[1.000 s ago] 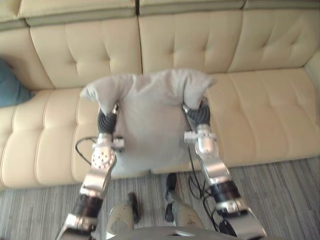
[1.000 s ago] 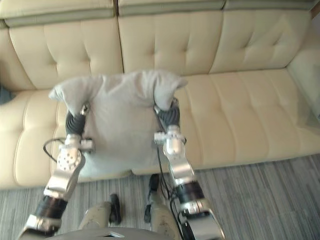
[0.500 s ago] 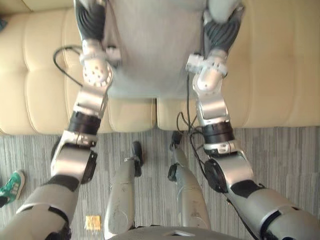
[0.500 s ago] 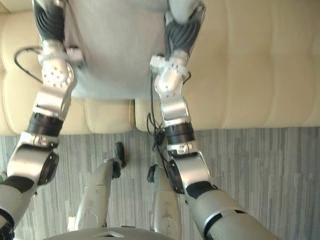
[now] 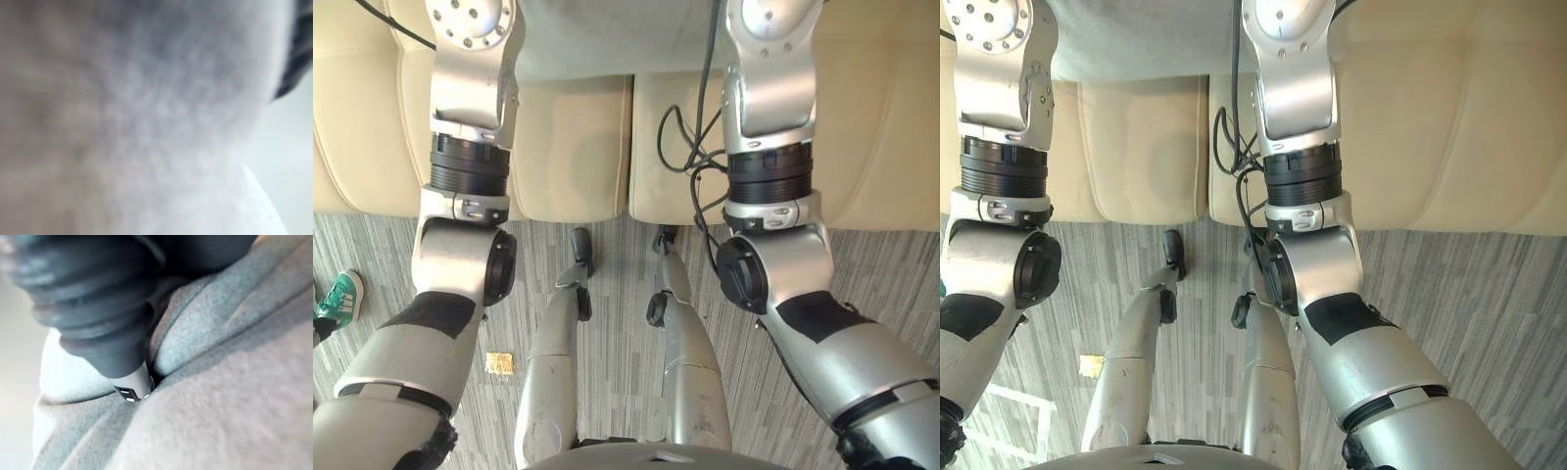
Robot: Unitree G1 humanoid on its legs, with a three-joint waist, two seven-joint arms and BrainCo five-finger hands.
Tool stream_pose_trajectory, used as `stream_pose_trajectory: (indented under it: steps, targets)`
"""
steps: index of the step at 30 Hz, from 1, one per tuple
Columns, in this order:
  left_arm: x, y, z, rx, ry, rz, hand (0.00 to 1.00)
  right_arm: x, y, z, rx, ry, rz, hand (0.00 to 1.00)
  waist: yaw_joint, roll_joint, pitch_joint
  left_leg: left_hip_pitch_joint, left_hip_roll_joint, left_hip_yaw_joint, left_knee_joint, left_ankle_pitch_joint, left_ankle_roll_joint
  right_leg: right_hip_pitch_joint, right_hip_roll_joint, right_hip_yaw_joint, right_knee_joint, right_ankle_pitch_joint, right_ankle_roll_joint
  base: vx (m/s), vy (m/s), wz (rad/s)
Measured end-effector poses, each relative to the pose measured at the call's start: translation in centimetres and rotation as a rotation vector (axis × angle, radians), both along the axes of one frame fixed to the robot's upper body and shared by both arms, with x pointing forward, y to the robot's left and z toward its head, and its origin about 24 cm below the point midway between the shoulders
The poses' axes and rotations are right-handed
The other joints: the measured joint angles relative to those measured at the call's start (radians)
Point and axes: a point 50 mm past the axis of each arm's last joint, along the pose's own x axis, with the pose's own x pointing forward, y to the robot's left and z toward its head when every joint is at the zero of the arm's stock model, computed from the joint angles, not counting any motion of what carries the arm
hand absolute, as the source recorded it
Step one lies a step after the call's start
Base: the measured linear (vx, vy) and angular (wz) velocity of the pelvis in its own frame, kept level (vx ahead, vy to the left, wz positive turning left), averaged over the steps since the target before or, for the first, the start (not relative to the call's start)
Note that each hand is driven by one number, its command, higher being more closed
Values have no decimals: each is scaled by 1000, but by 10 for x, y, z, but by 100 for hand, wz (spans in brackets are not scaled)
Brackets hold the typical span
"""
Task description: Pick up cushions and gather them together orderly.
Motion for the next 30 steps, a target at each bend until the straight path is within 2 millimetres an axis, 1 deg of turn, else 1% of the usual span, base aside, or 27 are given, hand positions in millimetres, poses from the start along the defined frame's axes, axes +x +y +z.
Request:
stream_pose_trajectory:
  steps: [5, 8, 9, 14, 18, 20, 22, 24, 25, 27, 30]
  targets:
    - [6, 7, -5, -94, 33, -28, 0, -8, -3, 14, 60, -42, 36, 0, -3, 0, 0, -47, -2, 0, -31, 19, -7, -59, 0, 1, 0, 0, 0, 0, 4, 8]
    - [5, 12, -2, -138, 27, -42, 0, -13, -5, 19, 65, -64, 33, 0, -6, 0, 0, -61, -1, 0, -30, 20, -8, -72, 0, 1, 1, 0, -1, 0, 0, 0]
    - [5, 13, 1, -154, 27, -51, 0, -14, -11, 22, 75, -74, 19, 0, -6, 0, 0, -62, -1, 0, -30, 20, -8, -73, 0, 1, 5, 0, -1, 0, 0, 0]
    - [6, 20, 1, -181, 30, -66, 0, -15, -24, 24, 107, -80, 8, 0, -12, 0, 0, -62, 1, 0, -29, 21, -7, -77, 0, 2, 19, 0, 0, -29, 24, 2]
    - [10, 34, 0, -155, 52, -39, 0, -6, -34, 21, 121, -38, 4, 0, -18, 0, 0, -63, 4, 0, -23, 21, -6, -77, 1, 2, 25, 0, 0, -37, 21, 0]
    - [9, 43, 2, -131, 51, -18, 0, 2, -47, 14, 102, 3, -27, 0, -20, 0, 0, -64, 6, 0, -15, 21, -6, -77, 2, 3, 29, 0, 0, -53, 23, -2]
    - [10, 56, 3, -118, 62, 3, 0, 8, -62, 10, 100, 36, -42, 0, -23, 0, 0, -67, 9, 1, -7, 21, -6, -77, 3, 5, 30, 0, 0, -49, 18, -2]
    - [9, 75, -1, -110, 77, 43, 0, 9, -77, 8, 91, 51, -66, 0, -29, 0, 0, -70, 13, 1, 5, 20, -5, -76, 5, 7, 31, 0, 0, -53, 16, -3]
    - [9, 89, -7, -119, 90, 61, 0, 9, -87, 7, 89, 60, -83, 0, -32, 0, 0, -71, 15, 1, 12, 18, -4, -75, 7, 10, 33, 0, 0, -58, 14, -5]
    - [9, 112, -20, -162, 119, 88, 0, 9, -104, 5, 72, 81, -119, 0, -36, 0, 0, -74, 22, 2, 28, 14, -1, -72, 12, 13, 37, 0, 0, -74, 17, -8]
    - [10, 146, -55, -250, 182, 123, 0, 12, -128, -12, 81, 129, -155, 0, -41, 0, 0, -66, 35, 0, 53, 5, 3, -61, 19, 19, 52, -3, 5, -68, 11, -10]
